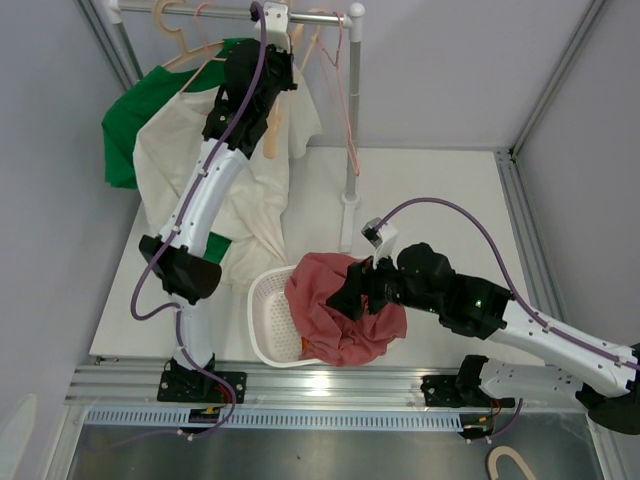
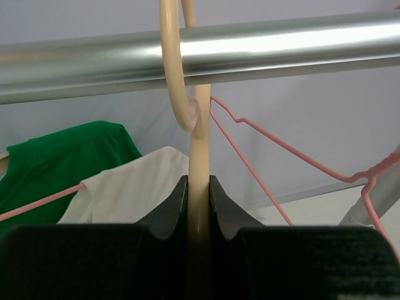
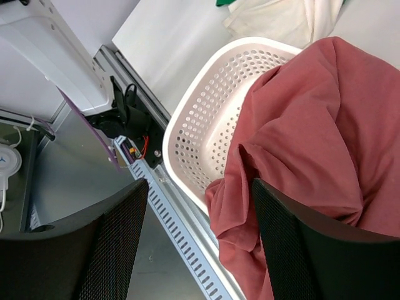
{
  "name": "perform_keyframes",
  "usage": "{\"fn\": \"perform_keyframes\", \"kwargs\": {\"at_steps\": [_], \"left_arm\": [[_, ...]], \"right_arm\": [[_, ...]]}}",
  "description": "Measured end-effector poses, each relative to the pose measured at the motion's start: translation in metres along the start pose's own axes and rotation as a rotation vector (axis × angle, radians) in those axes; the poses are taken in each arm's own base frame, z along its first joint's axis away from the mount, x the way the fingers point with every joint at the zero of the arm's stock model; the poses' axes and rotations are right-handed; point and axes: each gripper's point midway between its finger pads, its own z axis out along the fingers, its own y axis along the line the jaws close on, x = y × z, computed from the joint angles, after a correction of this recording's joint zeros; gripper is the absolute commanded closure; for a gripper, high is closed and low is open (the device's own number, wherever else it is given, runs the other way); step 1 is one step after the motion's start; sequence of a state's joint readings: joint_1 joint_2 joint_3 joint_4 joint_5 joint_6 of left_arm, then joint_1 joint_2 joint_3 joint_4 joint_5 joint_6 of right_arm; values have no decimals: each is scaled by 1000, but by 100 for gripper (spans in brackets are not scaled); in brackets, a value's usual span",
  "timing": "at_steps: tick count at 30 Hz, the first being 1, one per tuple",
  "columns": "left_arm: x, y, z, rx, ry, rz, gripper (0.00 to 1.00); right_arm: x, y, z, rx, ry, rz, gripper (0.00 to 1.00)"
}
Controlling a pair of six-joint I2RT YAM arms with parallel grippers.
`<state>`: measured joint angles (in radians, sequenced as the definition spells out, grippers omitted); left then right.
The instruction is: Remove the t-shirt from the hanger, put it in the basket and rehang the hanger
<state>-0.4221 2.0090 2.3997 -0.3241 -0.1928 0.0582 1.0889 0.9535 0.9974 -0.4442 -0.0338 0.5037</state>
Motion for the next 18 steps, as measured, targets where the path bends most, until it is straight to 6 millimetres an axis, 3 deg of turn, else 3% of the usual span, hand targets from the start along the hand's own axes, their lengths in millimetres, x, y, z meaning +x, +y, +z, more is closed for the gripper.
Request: {"fn": "perform_keyframes", "kwargs": {"at_steps": [6,7,8,14,18], "left_arm": [[6,-18,1,72,5,-39,98],[7,-21,2,78,6,-42,94],[8,-25,1,86,6,-43,84],[11,-47,-2,127,13,-41,64],[11,-53,-4,138,16,-38,56]], "right_arm": [[10,-8,4,22,19,2,28],[11,-9,4,26,21,2,28],[12,-10,5,28,22,3,28],[12,-14,6,40,17,8,28],[15,-16,6,46,21,16,28]]}}
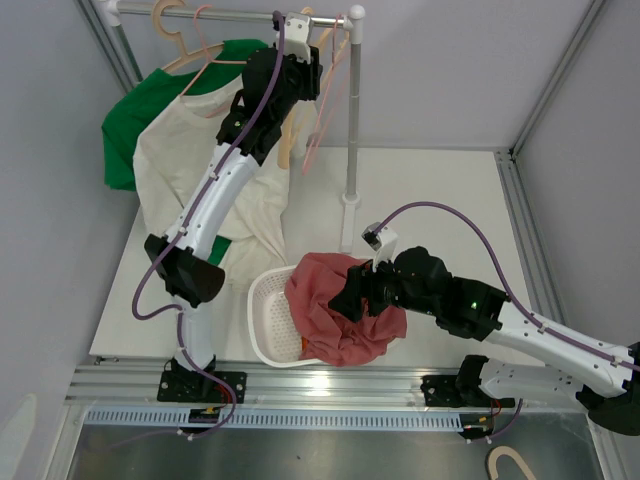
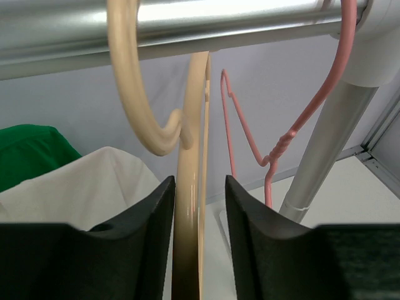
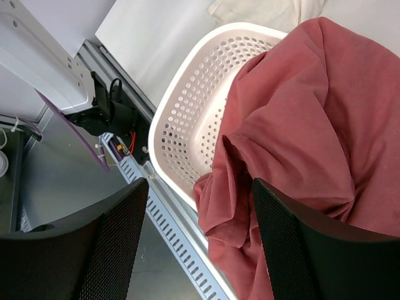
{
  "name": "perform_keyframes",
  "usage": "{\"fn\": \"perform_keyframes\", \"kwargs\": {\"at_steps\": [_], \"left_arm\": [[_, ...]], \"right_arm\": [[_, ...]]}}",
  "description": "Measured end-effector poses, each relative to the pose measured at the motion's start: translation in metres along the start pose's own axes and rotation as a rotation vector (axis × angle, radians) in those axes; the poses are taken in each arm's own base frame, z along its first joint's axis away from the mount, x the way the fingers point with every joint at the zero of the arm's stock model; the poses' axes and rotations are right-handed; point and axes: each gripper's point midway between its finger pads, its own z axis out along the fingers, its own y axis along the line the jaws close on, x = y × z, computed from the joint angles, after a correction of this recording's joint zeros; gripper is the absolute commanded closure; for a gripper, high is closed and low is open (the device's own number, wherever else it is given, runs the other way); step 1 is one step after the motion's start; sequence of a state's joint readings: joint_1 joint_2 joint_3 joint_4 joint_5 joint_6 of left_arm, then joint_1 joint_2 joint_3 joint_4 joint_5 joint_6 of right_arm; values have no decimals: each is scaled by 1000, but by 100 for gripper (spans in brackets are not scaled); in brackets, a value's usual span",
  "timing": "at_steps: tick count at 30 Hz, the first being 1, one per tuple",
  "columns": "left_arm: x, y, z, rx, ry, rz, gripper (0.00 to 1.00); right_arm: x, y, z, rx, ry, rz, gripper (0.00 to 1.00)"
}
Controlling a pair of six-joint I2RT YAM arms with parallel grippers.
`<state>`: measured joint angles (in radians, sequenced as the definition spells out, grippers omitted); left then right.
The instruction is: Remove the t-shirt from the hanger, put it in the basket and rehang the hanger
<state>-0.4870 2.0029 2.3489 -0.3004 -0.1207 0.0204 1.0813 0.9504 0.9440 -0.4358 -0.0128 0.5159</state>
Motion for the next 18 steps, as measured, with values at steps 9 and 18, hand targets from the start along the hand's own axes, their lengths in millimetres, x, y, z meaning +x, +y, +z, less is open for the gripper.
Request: {"fn": "perform_keyframes", "kwargs": {"at_steps": [9,18], "left_arm": [[8,5,-35,2,54,14,33],[-65,19,-115,-11,-71,25,24]], "right_arm": [[-2,-1,2,-9,-14,8,28],[-4,10,5,-69,-18,7,28]]}}
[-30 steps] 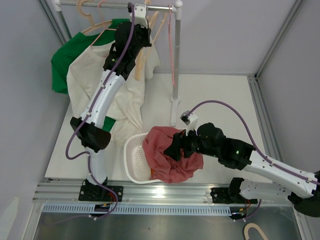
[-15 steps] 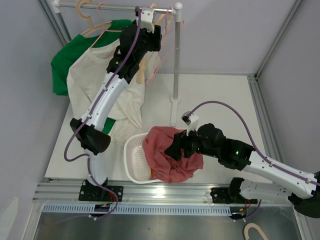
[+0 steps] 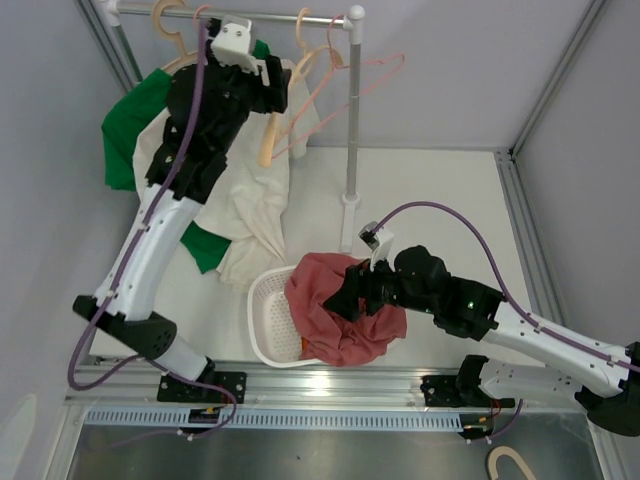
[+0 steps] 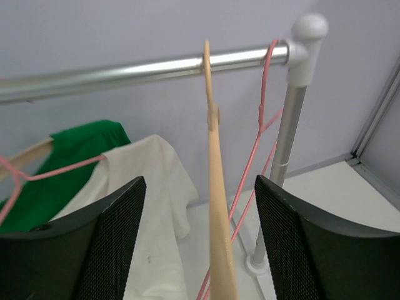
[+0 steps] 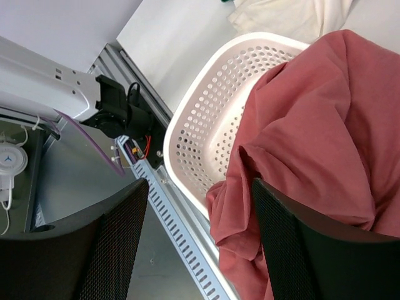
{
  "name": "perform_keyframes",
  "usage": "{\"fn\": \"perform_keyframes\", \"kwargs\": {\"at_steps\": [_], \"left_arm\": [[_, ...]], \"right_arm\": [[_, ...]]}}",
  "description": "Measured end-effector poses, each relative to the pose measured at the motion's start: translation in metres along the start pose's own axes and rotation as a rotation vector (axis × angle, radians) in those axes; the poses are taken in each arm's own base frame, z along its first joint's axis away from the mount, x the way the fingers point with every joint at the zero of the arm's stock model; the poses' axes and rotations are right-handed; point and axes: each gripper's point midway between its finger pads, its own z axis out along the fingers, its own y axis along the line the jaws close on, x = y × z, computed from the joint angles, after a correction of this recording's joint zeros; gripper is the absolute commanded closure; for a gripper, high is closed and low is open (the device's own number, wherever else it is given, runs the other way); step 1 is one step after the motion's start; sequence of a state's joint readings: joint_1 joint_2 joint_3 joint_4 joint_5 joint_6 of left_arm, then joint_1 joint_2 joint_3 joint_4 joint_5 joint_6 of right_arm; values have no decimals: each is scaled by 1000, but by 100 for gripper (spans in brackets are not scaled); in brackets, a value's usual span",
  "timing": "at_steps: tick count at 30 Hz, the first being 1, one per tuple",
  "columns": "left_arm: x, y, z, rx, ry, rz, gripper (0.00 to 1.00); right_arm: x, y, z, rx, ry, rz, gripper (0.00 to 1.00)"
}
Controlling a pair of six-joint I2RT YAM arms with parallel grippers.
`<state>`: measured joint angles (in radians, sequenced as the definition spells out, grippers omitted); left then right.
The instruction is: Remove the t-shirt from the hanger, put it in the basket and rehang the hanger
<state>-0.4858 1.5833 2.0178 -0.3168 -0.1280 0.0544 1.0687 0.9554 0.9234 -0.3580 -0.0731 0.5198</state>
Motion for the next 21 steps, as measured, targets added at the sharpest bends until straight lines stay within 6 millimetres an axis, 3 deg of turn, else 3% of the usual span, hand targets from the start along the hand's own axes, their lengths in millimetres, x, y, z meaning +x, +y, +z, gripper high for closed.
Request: {"fn": "perform_keyframes", "kwargs": {"at_steps": [5,9,12,15,21], "left_arm": [[-54,13,-44,-19,-114,24,17],[-67,32,-57,-34,-133,37,16],[-57,61,-48,-59,-89,31,16],[-33,88,-35,-82,-17,26,14],[26,112,-9,-24,140,-26,7]], "right_arm": [[8,-1,1,-11,21,1,28],[9,1,-1,-21,25,0,28],[8,4,-4,-36,21,-2,28],[7,6,-6,-47,16,-9,28],[8,6,-7,-53,19,-22,28]]}}
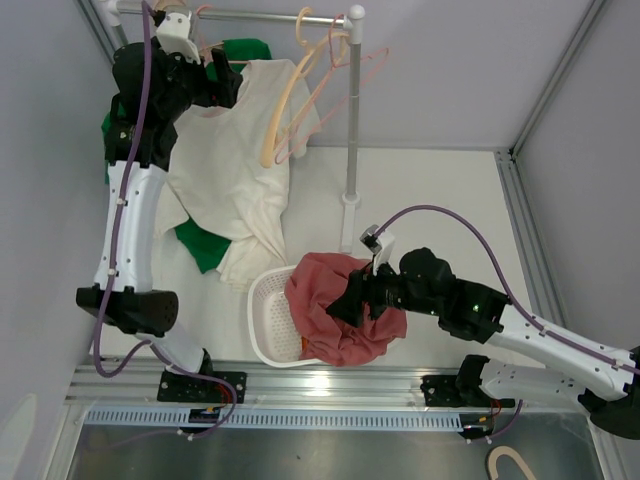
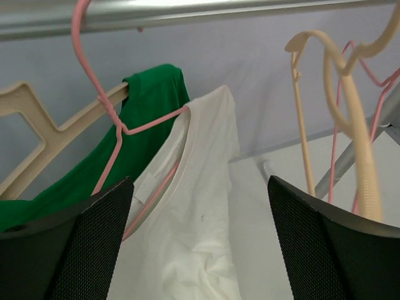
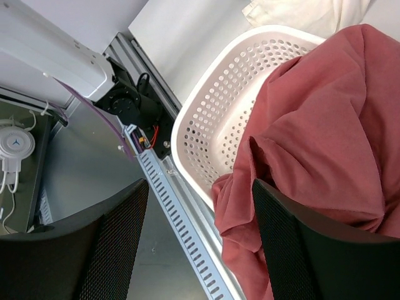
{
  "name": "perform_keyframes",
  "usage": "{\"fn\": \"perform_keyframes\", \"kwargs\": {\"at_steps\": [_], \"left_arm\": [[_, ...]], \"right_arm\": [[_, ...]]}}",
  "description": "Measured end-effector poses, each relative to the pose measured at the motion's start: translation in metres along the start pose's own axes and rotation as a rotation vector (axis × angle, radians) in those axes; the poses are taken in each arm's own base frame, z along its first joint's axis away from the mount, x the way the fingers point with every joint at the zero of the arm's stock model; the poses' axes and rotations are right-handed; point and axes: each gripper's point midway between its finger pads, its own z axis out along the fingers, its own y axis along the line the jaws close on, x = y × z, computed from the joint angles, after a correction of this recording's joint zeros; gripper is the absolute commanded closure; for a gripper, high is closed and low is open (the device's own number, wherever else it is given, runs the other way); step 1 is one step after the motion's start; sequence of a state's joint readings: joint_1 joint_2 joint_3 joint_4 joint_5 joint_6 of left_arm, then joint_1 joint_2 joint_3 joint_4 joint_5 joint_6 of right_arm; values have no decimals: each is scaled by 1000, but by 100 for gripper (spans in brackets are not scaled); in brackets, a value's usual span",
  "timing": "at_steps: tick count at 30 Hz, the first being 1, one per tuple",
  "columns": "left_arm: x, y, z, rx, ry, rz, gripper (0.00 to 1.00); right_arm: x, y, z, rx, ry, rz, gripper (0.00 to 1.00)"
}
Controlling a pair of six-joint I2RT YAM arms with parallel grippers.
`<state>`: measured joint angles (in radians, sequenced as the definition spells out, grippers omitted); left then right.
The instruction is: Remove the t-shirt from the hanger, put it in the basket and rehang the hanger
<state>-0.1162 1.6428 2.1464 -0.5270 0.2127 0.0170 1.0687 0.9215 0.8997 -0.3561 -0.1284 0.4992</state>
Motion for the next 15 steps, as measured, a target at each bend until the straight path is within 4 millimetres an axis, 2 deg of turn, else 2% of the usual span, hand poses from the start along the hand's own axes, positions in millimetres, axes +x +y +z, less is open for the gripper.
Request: {"fn": "perform_keyframes", "kwargs": {"at_steps": [4,10,15], "left_arm": [[22,15,9,28,54,-34,7],[27,27,14,15,43,-33,12],[34,32,25,15,53,-36,17]], "right_arm": [[2,0,0,-1,9,-3,27],[3,0,0,-7,17,-5,28],[3,-1,0,-3,18,-2,28]]}}
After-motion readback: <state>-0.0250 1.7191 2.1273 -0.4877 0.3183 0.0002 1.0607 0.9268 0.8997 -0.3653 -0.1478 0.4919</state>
